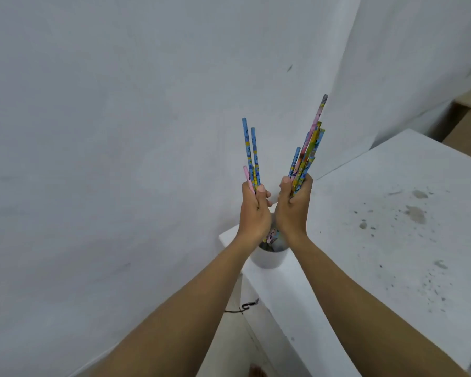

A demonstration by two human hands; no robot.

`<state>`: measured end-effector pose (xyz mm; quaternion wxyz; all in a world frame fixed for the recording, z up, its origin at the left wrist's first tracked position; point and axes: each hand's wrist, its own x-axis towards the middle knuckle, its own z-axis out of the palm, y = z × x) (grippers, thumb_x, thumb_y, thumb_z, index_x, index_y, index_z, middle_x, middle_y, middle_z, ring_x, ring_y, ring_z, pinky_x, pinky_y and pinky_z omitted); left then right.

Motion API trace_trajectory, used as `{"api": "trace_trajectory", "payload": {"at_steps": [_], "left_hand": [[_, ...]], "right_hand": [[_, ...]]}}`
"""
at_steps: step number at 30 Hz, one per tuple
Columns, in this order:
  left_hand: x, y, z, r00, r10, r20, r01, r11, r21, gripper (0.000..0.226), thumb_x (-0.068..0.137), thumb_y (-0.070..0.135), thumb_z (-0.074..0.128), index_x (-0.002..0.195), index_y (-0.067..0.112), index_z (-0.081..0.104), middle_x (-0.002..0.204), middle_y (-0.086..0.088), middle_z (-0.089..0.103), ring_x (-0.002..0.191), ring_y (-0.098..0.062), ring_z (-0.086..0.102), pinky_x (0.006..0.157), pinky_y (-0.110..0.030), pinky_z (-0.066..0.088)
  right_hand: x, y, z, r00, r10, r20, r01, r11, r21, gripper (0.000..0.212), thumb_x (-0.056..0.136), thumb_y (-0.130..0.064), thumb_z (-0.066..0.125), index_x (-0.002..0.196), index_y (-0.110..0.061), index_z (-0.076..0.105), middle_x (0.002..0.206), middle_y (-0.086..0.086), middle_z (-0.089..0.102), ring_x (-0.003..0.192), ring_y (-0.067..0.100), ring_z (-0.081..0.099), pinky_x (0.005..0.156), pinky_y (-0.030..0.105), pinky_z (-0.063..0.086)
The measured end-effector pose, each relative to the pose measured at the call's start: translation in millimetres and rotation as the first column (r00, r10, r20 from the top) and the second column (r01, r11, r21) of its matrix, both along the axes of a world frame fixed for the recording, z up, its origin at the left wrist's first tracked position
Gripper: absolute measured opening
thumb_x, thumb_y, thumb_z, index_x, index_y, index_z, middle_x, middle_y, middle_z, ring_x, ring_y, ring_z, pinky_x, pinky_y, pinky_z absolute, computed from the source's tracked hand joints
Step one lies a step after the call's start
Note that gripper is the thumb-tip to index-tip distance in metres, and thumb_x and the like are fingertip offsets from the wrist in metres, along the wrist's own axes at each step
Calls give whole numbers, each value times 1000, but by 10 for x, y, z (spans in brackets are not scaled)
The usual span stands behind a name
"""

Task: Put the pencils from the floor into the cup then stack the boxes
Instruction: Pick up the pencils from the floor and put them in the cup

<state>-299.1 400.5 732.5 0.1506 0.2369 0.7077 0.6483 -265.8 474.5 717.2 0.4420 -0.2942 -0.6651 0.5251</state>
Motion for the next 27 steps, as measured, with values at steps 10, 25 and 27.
{"api": "trace_trajectory", "payload": {"at_steps": [10, 25, 27], "left_hand": [[-302, 520, -876, 999, -17, 49, 24, 990, -139, 14, 103, 30, 30, 102, 16, 35, 81, 6, 52, 71, -4, 55, 68, -28, 51], [-279, 582, -1036, 986, -13, 165, 29, 995, -99, 15, 102, 20, 35, 108, 28, 46, 100, 13, 63, 97, -6, 64, 89, -31, 54], [-268, 576, -1025, 992, -15, 129, 31, 992, -119, 14, 102, 18, 34, 104, 27, 44, 91, 14, 60, 88, -8, 63, 84, -33, 54]], "right_hand": [[-223, 411, -989, 967, 124, 222, -111, 992, -67, 27, 100, -45, 38, 126, -38, 31, 95, -31, 58, 88, -3, 62, 70, 25, 54], [-67, 467, -1145, 907, 306, 290, -281, 952, -125, 18, 99, -31, 46, 117, -30, 43, 99, -20, 62, 92, 5, 65, 75, 24, 57], [-70, 470, -1160, 911, 287, 296, -262, 957, -121, 18, 99, -28, 50, 116, -26, 45, 95, -19, 61, 89, 8, 65, 77, 34, 59]]}}
